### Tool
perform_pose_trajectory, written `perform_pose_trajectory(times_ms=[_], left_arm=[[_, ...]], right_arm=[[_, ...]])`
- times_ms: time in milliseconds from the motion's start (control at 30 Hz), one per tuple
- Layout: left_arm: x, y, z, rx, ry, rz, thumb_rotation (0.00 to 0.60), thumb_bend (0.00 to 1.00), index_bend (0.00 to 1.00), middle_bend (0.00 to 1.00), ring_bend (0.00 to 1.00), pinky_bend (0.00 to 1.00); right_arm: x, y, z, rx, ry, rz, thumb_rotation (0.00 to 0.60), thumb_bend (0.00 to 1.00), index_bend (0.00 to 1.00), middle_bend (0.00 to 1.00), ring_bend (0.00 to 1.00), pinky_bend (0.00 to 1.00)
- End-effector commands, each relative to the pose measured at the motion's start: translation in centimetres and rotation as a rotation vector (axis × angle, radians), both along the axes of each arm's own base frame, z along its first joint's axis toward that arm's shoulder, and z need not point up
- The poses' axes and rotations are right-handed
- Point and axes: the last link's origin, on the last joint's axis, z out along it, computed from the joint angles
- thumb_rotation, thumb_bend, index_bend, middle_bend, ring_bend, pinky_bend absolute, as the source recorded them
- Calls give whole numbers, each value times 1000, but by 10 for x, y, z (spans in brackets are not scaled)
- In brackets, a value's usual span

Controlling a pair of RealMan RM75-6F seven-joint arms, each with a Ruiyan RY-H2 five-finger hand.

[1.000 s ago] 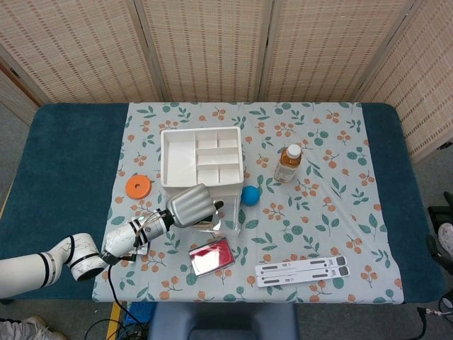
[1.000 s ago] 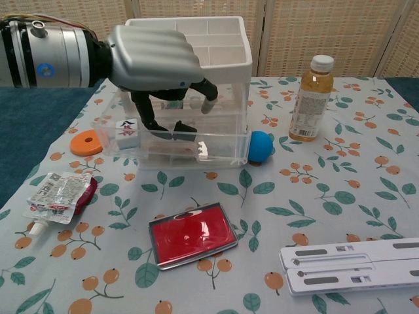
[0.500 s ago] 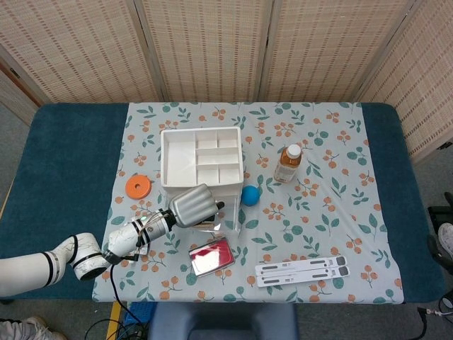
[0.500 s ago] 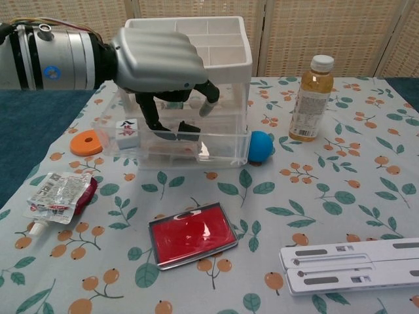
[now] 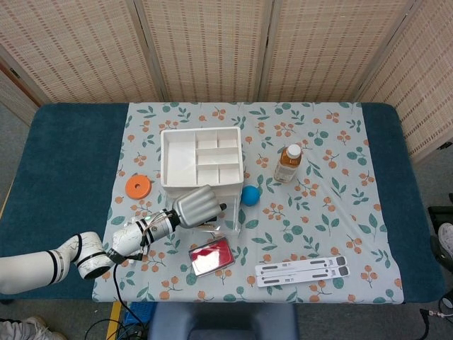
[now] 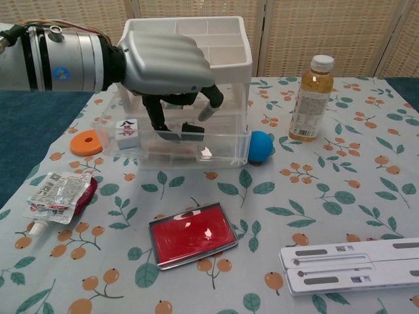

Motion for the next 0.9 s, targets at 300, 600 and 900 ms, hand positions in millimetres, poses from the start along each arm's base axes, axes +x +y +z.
perform_pose_trajectory(times_ms=[300, 600, 900], left_arm=[[2, 2, -3, -18, -5, 28, 600, 262, 501, 925, 1000, 1000], [2, 3, -7, -35, -9, 45, 600, 298, 500, 925, 1000, 1000], [4, 5, -5, -22, -20, 40, 600, 321, 531, 925, 1000, 1000]], right_arm=[[-1, 0, 0, -1, -3, -1, 600, 376, 33, 145, 81, 107], [-1, 0, 0, -4, -3, -1, 600, 376, 33, 148, 86, 107], [-2, 1, 1, -8, -2, -2, 600, 376, 33, 152, 88, 107]])
